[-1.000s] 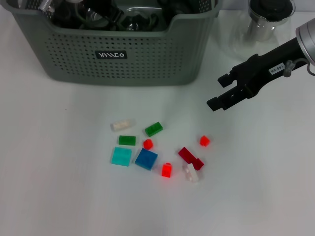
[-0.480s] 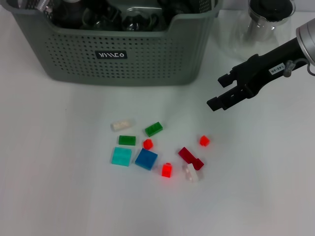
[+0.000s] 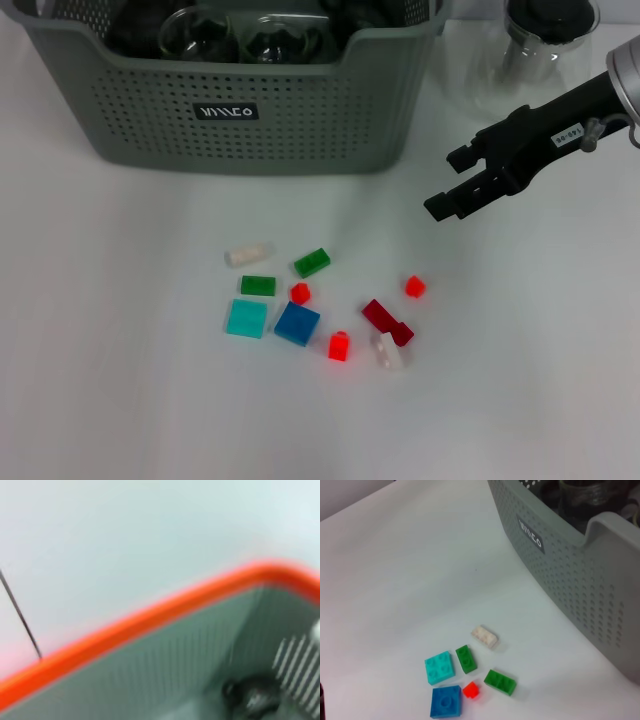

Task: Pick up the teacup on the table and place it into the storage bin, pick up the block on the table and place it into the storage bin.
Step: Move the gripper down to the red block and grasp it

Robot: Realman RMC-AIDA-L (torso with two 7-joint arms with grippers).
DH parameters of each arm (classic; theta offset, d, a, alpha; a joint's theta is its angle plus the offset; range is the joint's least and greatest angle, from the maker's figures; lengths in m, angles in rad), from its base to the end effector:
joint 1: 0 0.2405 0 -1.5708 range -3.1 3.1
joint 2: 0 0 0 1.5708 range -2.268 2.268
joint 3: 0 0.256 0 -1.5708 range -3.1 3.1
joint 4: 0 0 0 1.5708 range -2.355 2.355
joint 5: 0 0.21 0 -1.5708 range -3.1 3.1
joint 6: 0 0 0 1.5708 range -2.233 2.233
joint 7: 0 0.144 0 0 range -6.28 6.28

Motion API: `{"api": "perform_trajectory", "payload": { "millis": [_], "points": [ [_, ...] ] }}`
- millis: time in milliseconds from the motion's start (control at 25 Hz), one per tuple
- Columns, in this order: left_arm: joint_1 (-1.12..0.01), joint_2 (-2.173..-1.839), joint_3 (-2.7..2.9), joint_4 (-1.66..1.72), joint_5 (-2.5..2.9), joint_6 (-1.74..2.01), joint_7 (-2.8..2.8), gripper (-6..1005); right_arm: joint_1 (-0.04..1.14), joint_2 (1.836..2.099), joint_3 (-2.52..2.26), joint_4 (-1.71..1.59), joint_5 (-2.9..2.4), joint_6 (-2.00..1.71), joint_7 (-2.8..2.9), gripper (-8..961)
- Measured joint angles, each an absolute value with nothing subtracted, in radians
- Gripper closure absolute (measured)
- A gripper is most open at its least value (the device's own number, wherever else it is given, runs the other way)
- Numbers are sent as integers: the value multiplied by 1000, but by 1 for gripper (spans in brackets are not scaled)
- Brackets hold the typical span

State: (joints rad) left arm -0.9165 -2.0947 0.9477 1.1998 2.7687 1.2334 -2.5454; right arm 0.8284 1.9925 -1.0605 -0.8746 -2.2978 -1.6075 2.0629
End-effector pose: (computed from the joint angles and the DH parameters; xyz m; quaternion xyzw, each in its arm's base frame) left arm -0.1205 0.4637 0.0700 -0.8692 -0.3205 0.0081 0.3764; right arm 0.1709 0.3875 0.0090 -0.9675 0.2485 -0.0342 0.0305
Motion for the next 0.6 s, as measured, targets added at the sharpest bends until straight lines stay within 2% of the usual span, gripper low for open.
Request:
{"api": "perform_trajectory", "payload": {
  "millis": [160, 320, 480, 600],
  "points": [
    [-805, -2097, 891, 1401, 2476, 1344, -2442, 205, 828, 1990, -1067, -880, -2298, -1614, 2060, 35],
    [-671, -2108, 800, 1434, 2015, 1583, -2184, 149, 830, 1985, -1069, -874, -2298, -1623, 2040, 35],
    [-533, -2163, 760, 1363, 1792, 1802, -1842, 122, 833, 1984, -1070, -872, -2298, -1636, 2018, 35],
    [-469, -2175, 792, 1287, 1792, 1845, -1681, 123, 840, 1986, -1080, -873, -2306, -1652, 2008, 34]
  ]
}}
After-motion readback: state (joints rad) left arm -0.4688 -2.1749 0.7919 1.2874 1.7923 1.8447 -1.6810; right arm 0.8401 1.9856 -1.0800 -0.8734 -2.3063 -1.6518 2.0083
